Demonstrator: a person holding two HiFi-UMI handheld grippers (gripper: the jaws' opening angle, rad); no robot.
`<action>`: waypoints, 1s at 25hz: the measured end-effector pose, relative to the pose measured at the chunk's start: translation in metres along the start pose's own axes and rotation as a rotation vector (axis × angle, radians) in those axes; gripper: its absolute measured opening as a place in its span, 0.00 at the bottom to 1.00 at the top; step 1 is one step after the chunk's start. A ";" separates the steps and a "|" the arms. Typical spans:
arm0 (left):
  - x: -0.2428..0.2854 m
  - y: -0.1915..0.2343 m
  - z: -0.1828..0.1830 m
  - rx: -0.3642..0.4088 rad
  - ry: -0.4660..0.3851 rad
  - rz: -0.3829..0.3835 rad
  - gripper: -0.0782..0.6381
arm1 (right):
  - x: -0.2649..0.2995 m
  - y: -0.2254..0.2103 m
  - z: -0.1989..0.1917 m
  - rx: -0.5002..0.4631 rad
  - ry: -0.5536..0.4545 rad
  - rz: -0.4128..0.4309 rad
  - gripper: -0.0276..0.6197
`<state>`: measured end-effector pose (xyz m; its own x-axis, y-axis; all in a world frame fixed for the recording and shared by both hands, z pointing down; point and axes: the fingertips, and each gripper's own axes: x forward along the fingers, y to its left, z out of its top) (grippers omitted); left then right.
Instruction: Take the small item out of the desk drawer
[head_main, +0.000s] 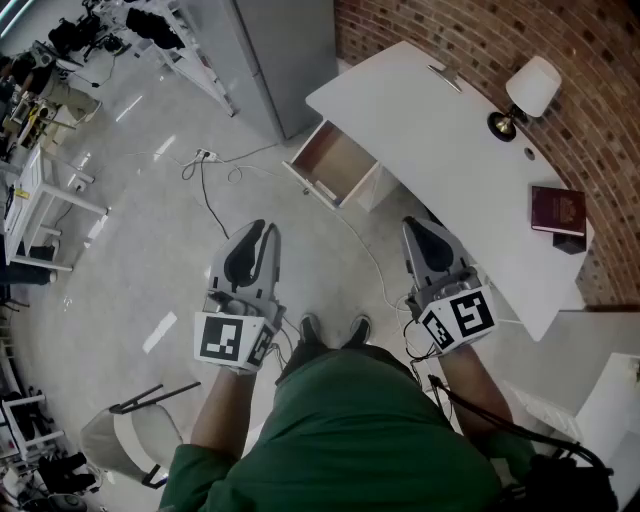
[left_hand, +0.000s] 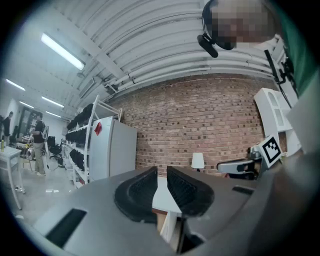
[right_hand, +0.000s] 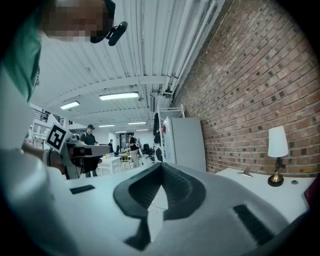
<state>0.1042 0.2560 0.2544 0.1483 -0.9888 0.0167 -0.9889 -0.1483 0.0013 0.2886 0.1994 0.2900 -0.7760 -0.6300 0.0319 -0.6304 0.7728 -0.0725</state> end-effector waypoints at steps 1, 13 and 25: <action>0.000 -0.001 -0.002 -0.001 0.003 0.004 0.19 | -0.002 -0.002 -0.002 0.001 0.001 0.001 0.05; -0.006 0.004 -0.047 -0.032 0.081 0.054 0.19 | 0.019 -0.030 -0.060 0.092 0.149 -0.015 0.05; 0.039 0.109 -0.095 -0.065 0.096 0.052 0.19 | 0.109 -0.021 -0.075 -0.048 0.234 -0.053 0.05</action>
<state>0.0018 0.2030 0.3499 0.0996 -0.9884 0.1145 -0.9937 -0.0929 0.0625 0.2159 0.1208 0.3699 -0.7220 -0.6393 0.2645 -0.6663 0.7455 -0.0169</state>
